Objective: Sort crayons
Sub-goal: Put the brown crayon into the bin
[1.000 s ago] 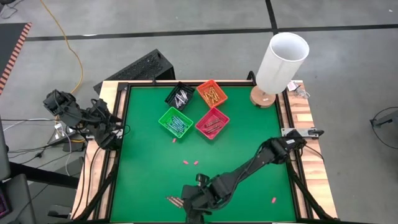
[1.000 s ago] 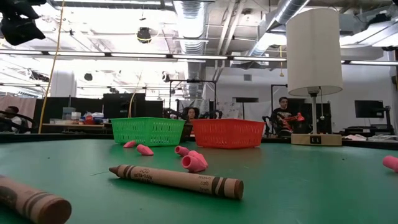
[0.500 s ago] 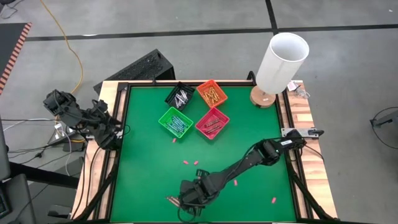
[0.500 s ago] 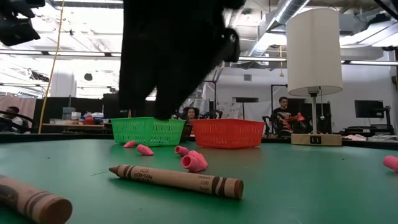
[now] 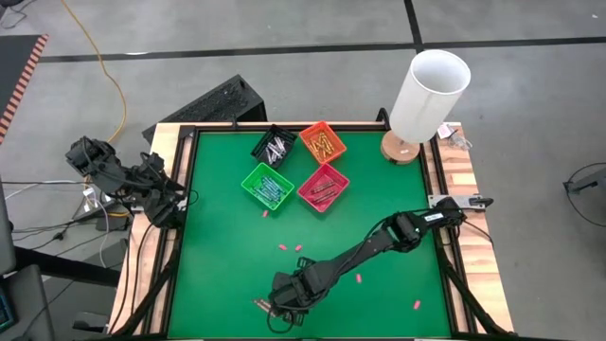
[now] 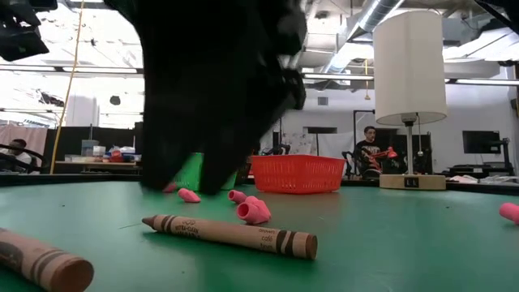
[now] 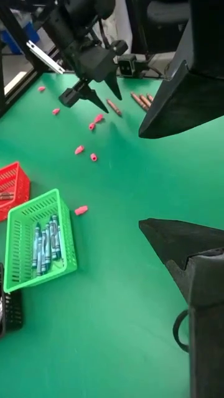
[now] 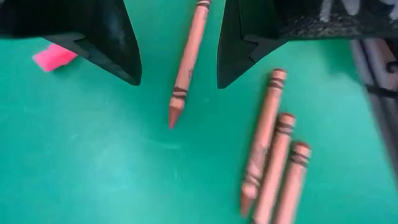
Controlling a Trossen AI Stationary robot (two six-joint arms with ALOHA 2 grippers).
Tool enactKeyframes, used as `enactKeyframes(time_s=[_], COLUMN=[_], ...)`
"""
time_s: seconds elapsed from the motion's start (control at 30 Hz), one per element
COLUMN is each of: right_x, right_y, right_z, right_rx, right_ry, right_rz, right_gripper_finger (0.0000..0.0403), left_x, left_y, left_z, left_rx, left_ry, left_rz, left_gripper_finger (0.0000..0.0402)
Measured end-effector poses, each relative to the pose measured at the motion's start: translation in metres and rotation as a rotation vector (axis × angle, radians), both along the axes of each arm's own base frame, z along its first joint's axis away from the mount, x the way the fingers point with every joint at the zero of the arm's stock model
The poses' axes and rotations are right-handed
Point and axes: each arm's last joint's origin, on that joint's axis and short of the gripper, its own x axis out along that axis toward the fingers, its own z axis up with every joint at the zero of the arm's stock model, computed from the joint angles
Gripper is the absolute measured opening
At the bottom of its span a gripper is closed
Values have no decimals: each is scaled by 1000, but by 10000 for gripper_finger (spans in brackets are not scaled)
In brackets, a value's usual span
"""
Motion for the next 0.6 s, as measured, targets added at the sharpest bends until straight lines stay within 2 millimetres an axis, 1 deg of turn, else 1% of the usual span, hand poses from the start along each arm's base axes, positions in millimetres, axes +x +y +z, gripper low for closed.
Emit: enactKeyframes(time_s=[0.07, 0.23, 0.33, 0.43, 0.6], right_x=[2, 1, 2, 2, 2], right_y=[4, 5, 2, 1, -2], right_z=[-12, -22, -25, -26, -27], right_rx=[7, -2, -1, 6, 12], right_ry=[11, 53, 72, 75, 95], right_rz=[7, -8, -27, -52, -101], right_gripper_finger=[201, 200, 187, 146, 51], left_x=[0, 0, 0, 0, 0], left_y=[0, 0, 0, 0, 0], left_z=[0, -1, -1, -1, -1], left_rx=[4, 7, 7, 7, 5], left_ry=[4, 6, 5, 5, 5], left_rz=[1, 2, 4, 4, 6], left_gripper_finger=[213, 213, 213, 213, 213])
